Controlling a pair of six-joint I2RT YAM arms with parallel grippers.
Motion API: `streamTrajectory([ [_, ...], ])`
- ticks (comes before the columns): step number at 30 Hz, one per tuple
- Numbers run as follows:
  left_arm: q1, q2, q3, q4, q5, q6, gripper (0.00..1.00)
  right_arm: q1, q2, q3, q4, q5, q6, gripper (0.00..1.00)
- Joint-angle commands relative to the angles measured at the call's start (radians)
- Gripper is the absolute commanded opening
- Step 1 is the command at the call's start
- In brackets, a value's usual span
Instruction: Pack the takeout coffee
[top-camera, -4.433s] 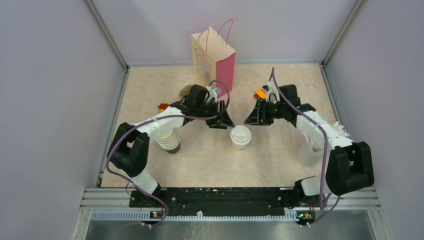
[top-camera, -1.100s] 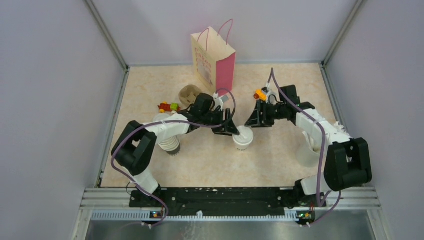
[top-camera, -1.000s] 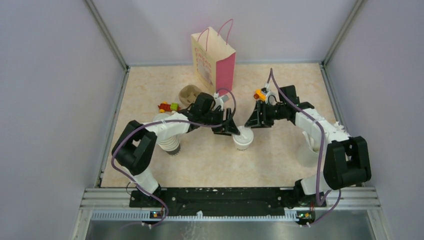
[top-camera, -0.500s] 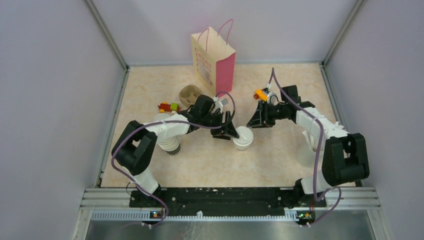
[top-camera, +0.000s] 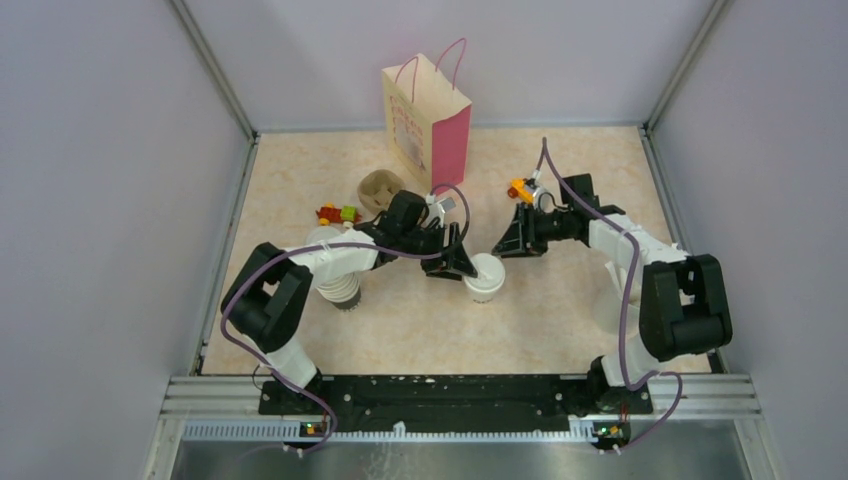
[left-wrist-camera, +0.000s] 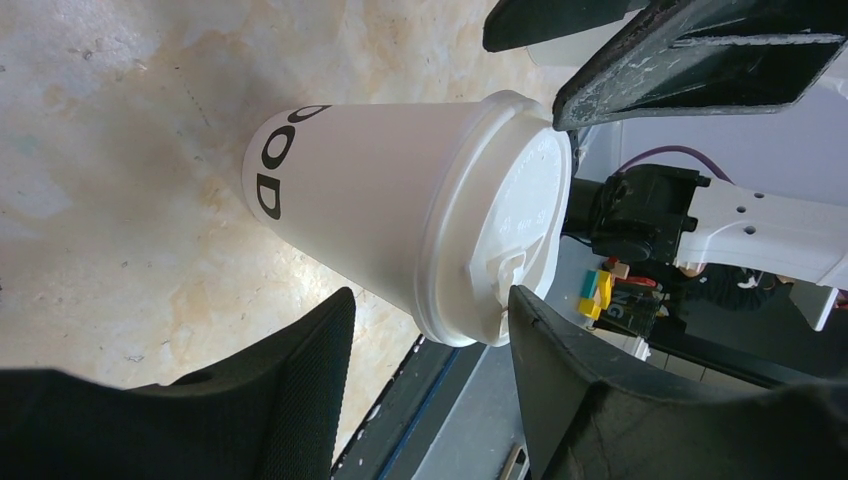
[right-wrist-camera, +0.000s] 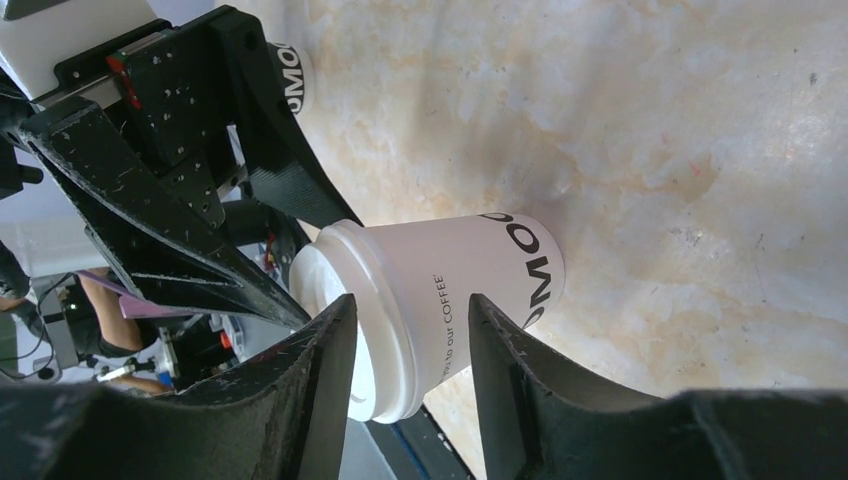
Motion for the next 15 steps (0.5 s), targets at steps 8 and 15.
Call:
streamTrajectory([
  [8,-0.002,0.023,0.028,0.008,-0.019,0.020,0.62,-0.010,-0.018,0.016,0.052,-0.047,-0.002,0.53],
  [15,-0.001,0.029,0.030,0.002,-0.024,0.029,0.62,-0.010,0.003,-0.019,0.088,-0.068,0.004,0.49],
])
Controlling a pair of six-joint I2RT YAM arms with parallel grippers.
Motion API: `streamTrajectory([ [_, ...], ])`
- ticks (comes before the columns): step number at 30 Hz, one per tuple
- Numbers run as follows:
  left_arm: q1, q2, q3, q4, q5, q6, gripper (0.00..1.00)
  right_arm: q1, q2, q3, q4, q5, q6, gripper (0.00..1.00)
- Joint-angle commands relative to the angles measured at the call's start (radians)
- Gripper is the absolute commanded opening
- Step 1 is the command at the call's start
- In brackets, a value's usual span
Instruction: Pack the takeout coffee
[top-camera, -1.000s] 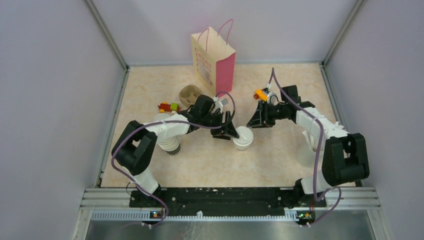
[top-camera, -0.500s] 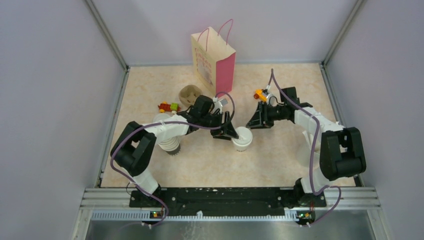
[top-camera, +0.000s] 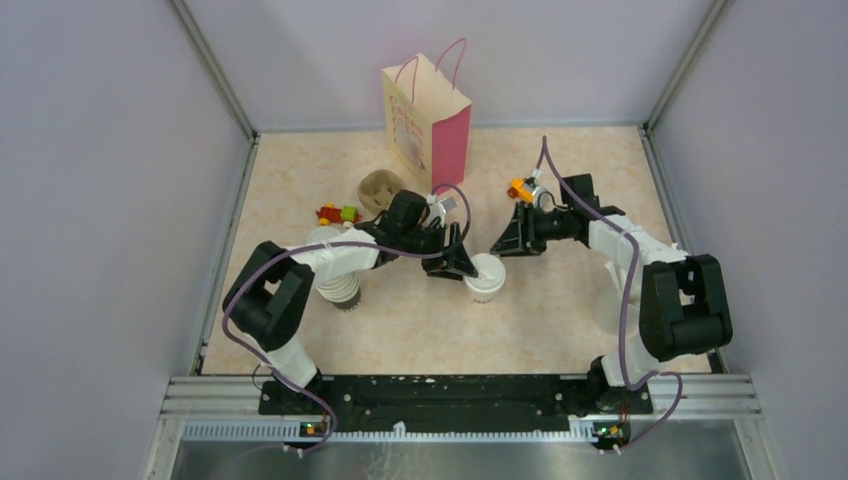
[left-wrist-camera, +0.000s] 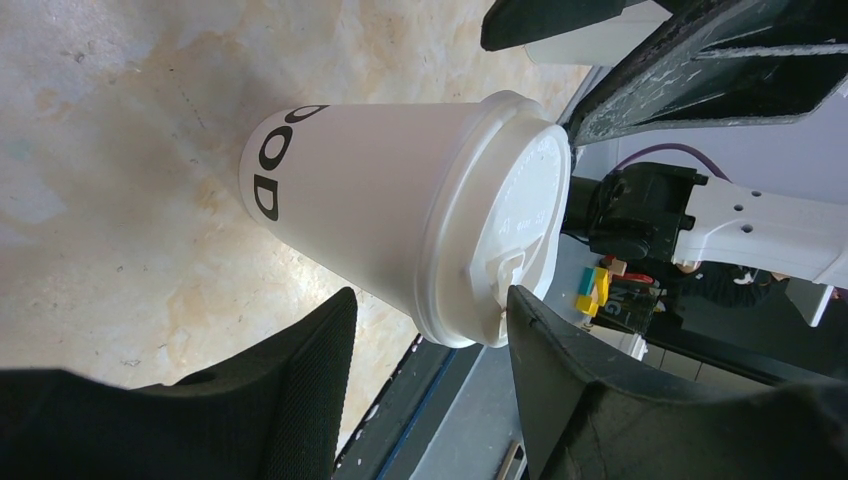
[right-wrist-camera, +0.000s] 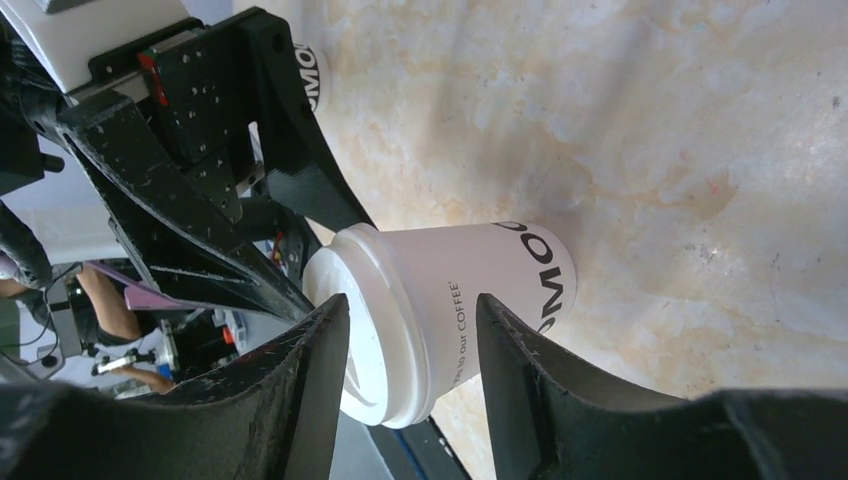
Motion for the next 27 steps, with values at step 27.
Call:
streamTrajectory([
  [27,-0.006,0.044,-0.019,-0.069,-0.102,0.071,0.57,-0.028,0.038,-0.298,0.262,0.075,0.140,0.41],
])
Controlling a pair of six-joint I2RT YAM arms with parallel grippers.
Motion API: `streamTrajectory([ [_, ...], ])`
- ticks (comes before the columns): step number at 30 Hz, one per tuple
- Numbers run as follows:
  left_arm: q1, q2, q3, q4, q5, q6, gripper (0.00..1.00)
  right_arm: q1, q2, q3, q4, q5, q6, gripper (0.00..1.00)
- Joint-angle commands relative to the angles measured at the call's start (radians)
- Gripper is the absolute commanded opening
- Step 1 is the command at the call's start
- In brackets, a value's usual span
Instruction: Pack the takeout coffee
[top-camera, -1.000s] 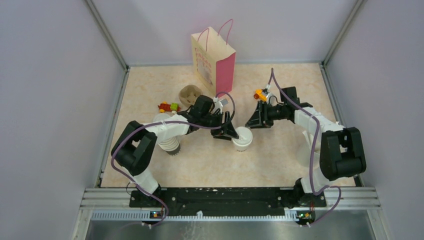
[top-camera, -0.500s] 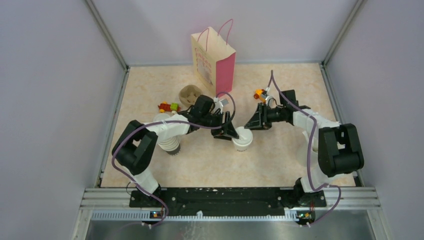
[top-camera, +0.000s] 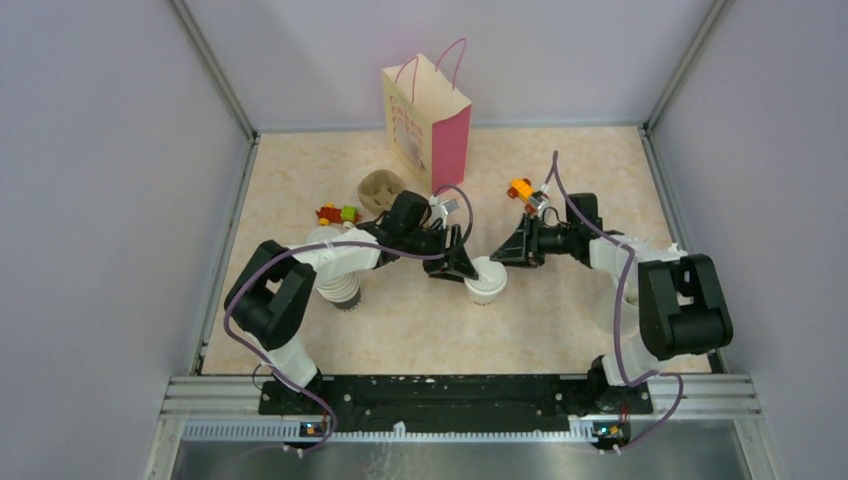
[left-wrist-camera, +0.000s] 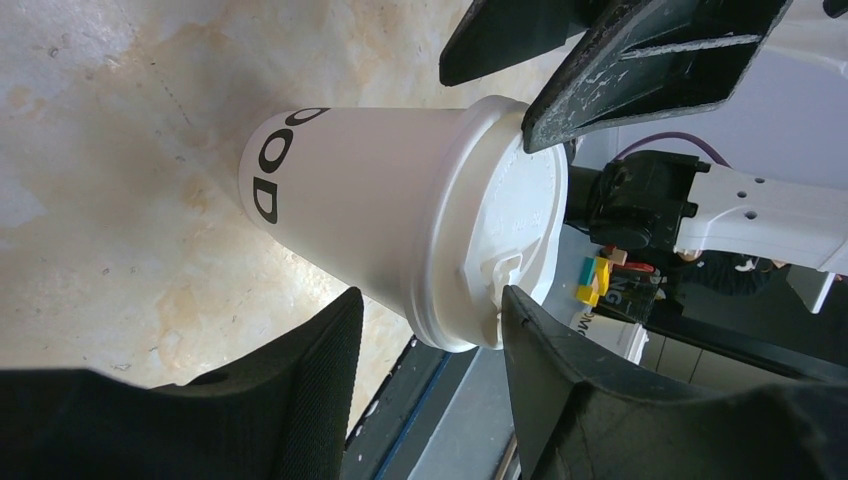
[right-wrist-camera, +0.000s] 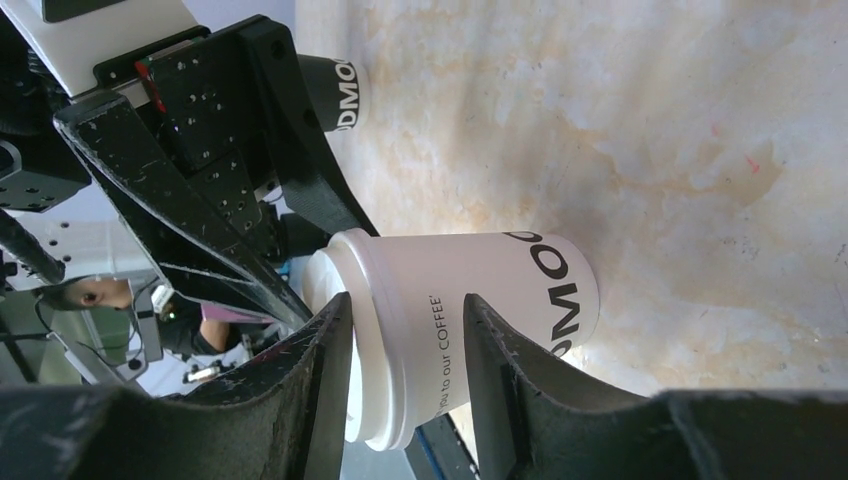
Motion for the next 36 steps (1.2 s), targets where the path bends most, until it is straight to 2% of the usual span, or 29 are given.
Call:
streamTrajectory([
  [1,-0.006,0.033,-0.031,-0.061,-0.120,0.054,0.57,-0.001,0.025,-0.113,-0.036,0.183,-0.038,0.41],
  [7,-0.009,0.017,-0.061,0.002,-0.101,0.004,0.57,-0.004,-0.005,-0.085,-0.040,0.193,-0.060,0.41],
  [12,-0.008,0.008,-0.032,0.019,-0.085,-0.021,0.58,-0.004,-0.029,0.079,-0.143,0.185,-0.091,0.43],
  [16,-0.008,-0.002,-0.023,0.051,-0.073,-0.077,0.61,-0.004,-0.049,0.206,-0.217,0.194,-0.072,0.51],
  [19,-0.010,-0.019,-0.031,0.100,-0.065,-0.109,0.63,-0.003,-0.081,0.250,-0.269,0.211,-0.051,0.58],
  [21,-0.008,-0.027,-0.025,0.102,-0.061,-0.113,0.67,-0.003,-0.105,0.260,-0.309,0.229,-0.049,0.59],
  [24,-0.009,-0.037,-0.010,0.103,-0.045,-0.117,0.73,-0.004,-0.153,0.260,-0.383,0.255,-0.058,0.59],
  [28,-0.005,-0.045,0.034,0.067,-0.051,-0.084,0.79,-0.003,-0.231,0.258,-0.485,0.256,-0.072,0.53],
  [31,0.000,-0.052,0.066,0.009,-0.064,-0.037,0.81,-0.002,-0.302,0.231,-0.477,0.205,-0.031,0.46],
  [36,0.018,-0.055,0.098,-0.043,-0.089,0.020,0.80,0.018,-0.363,0.166,-0.458,0.215,0.043,0.43],
])
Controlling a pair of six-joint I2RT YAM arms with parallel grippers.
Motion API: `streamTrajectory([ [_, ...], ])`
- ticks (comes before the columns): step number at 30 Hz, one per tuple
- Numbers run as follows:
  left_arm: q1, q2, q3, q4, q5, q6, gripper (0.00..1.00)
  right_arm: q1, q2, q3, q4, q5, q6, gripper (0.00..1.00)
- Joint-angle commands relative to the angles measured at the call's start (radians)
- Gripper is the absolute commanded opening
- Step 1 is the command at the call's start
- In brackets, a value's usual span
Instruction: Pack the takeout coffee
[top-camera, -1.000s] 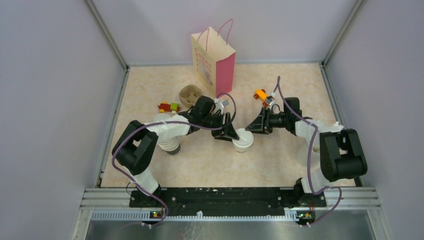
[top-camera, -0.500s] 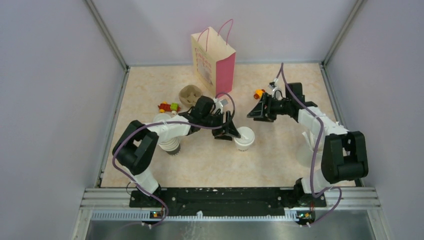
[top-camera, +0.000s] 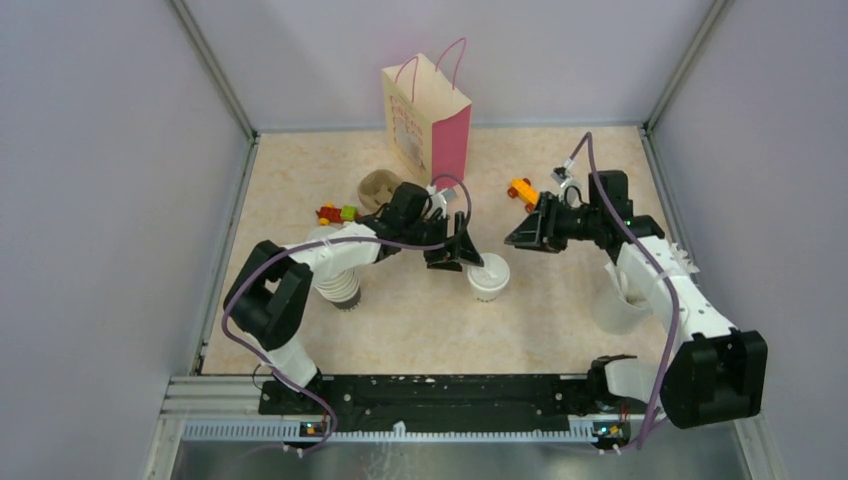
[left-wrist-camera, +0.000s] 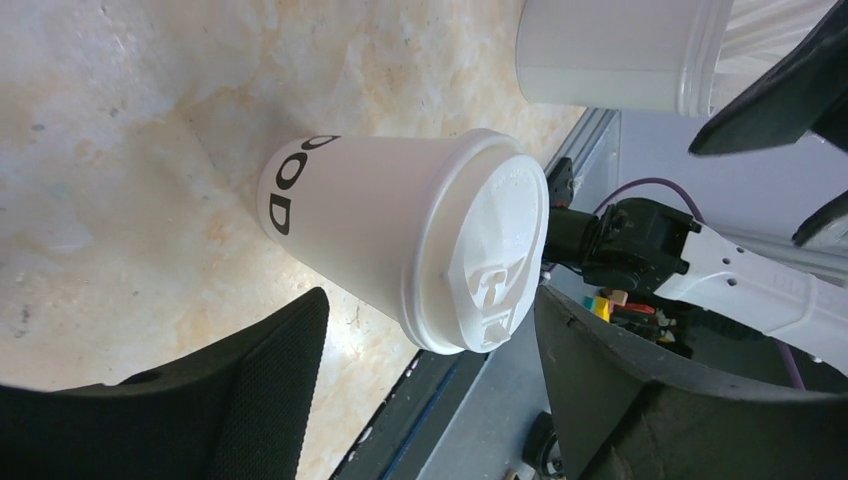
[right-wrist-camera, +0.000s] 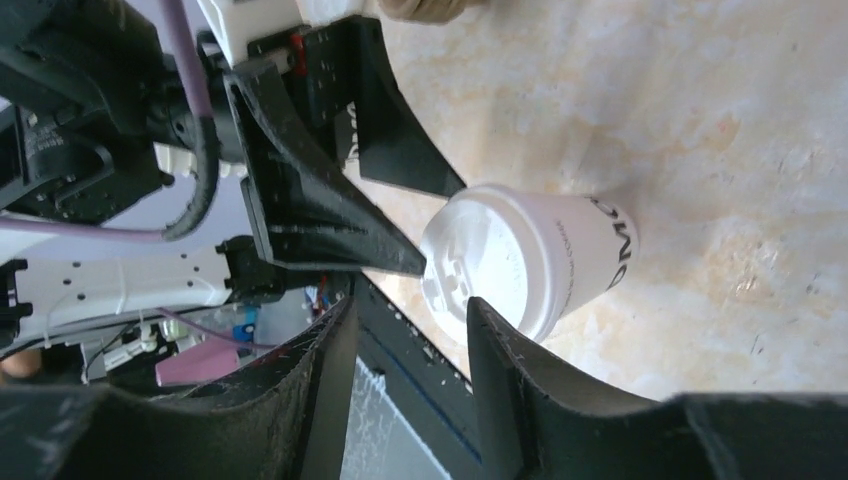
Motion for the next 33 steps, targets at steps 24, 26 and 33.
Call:
streamTrajectory([
  [24,0.030,0.087,0.127,-0.094,0.007,0.198,0.59,0.086,-0.023,-0.242,0.128,0.147,0.080,0.43],
  [26,0.028,0.098,0.128,-0.144,-0.079,0.221,0.52,0.086,-0.025,-0.275,0.166,0.164,0.082,0.40],
  [33,0.022,0.104,0.082,-0.203,-0.161,0.247,0.49,0.087,0.007,-0.380,0.232,0.253,0.105,0.35],
])
